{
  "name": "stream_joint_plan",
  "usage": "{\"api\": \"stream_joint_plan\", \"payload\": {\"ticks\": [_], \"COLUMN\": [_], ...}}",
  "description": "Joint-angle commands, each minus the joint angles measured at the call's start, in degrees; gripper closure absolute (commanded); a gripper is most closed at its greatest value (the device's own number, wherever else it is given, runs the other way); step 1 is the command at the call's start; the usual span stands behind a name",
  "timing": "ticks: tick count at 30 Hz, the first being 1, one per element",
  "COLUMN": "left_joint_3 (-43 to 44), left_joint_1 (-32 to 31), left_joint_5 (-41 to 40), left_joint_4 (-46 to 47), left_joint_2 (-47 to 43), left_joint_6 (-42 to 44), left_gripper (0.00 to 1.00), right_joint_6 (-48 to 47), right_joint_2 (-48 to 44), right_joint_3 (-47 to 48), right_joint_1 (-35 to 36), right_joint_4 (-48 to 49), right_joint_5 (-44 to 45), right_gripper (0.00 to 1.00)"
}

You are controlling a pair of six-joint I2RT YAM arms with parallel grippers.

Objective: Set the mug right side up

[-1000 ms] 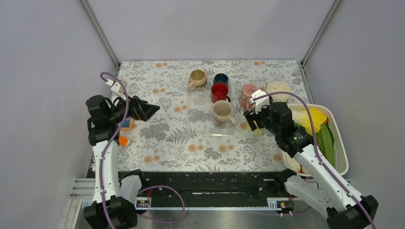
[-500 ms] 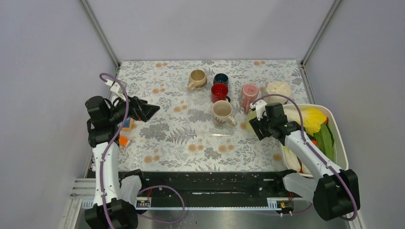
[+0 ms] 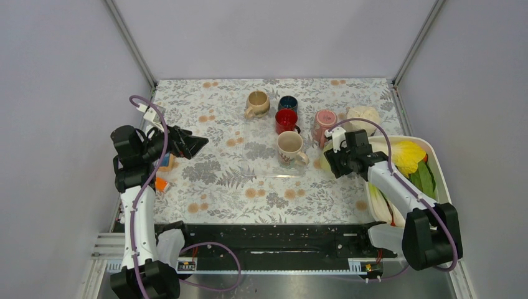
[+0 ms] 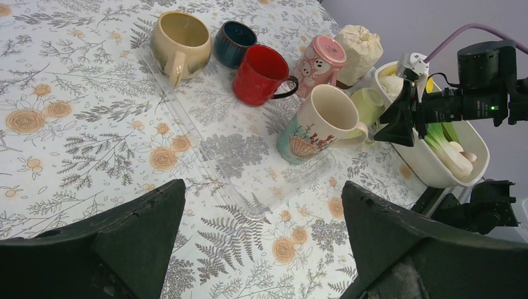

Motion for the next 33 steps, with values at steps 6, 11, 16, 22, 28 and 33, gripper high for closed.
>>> {"api": "stream_joint_plan", "payload": {"ticks": [6,11,16,22,28,33], "left_joint_3": [-0.9,-0.9,-1.1,-1.1,-1.2,-0.7], "left_joint_1": [0.4,0.4,0.4,0.4,0.4,0.2], "left_joint_5": [1.6,1.7,1.7,1.8,2.4,3.8], "left_joint_4": [3.3,3.5,3.8,3.8,4.9,8.3], "left_joint_2": [-0.4,-0.3,-0.2,0.0,-0.3,-1.2], "left_joint_6": [0.9,0.9,0.7,0.6,0.0,-2.7], "left_gripper": [0.01,0.01,0.01,0.01,0.01,0.01], "right_joint_6": [1.5,1.8,1.7,1.1,0.6,1.1], "right_joint_2": [1.4,2.9,2.0,-3.0,-12.5,-21.1], "right_joint_3": [1.5,1.6,0.4,-2.1,-3.6,-0.8], "right_joint_1": [-0.8,-0.8,-0.7,-0.8,-0.8,-0.8], "right_joint_4": [6.2,7.0,8.9,12.3,14.6,12.6], "right_joint_5": [-0.5,-0.8,-0.3,1.4,2.8,1.7], "right_gripper": [0.46,0.52,0.72,1.00,1.00,1.00]}}
